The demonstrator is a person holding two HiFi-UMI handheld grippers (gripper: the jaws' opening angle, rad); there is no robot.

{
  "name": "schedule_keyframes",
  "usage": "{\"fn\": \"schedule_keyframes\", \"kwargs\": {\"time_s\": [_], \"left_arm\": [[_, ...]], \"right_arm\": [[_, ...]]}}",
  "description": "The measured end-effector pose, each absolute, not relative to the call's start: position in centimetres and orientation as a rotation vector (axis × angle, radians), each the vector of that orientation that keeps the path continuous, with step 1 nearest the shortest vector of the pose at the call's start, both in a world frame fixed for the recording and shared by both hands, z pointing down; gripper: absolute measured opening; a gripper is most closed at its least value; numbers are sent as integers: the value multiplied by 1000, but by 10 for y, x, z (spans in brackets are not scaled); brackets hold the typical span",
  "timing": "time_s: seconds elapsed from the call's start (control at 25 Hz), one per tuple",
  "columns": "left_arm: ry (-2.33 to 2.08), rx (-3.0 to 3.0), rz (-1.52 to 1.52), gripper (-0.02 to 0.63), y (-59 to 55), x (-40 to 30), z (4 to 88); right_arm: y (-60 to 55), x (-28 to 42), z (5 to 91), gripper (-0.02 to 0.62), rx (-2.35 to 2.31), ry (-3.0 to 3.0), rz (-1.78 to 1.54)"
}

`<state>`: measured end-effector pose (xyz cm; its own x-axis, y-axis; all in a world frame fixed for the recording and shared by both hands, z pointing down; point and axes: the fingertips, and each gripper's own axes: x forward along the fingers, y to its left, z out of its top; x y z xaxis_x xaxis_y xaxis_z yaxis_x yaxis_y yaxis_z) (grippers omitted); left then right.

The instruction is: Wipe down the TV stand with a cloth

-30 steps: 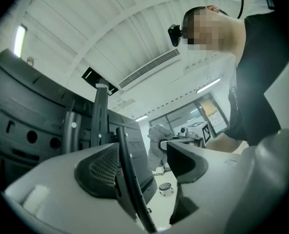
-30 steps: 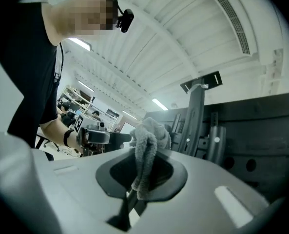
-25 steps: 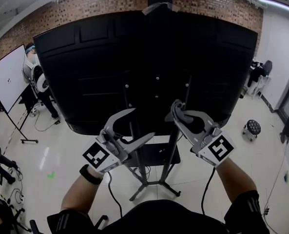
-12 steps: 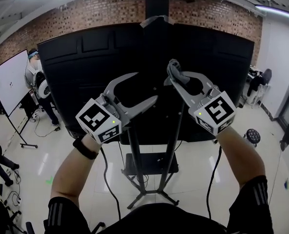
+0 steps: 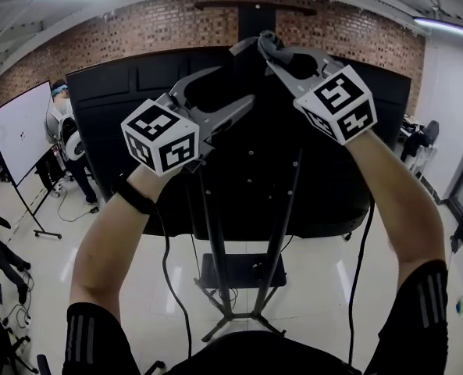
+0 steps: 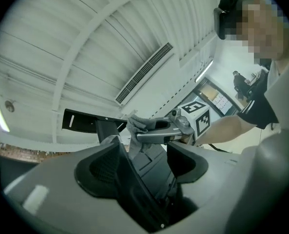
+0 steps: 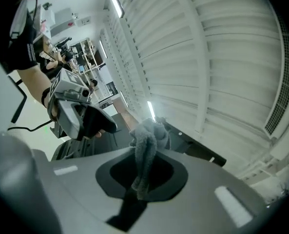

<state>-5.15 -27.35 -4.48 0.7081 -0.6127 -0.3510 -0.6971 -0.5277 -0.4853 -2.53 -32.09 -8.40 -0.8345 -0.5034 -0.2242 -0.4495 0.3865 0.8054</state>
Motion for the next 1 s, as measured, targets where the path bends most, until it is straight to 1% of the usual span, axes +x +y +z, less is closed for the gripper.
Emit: {"fn": "schedule_keyframes", "kwargs": {"time_s": [0.28,0.52,0.68,1.0], "left_arm": [[1051,-2272,216,325,-285,-62,-76],[1075,-2277,265,325,-294,-62,-95],[1060,-2279,247,325,-296,-54,-86],[1068,-2317,256,325,-301,-55,-54]], "right_arm": [[-341,-43,-136,21,917,-2453,-1504],[-366,-59,-162,21,936,-2384,-1446],[-376,-67,-157,21,917,-2374,-1423],[-375,-68,-114,21,852,-2293,-1451]]}}
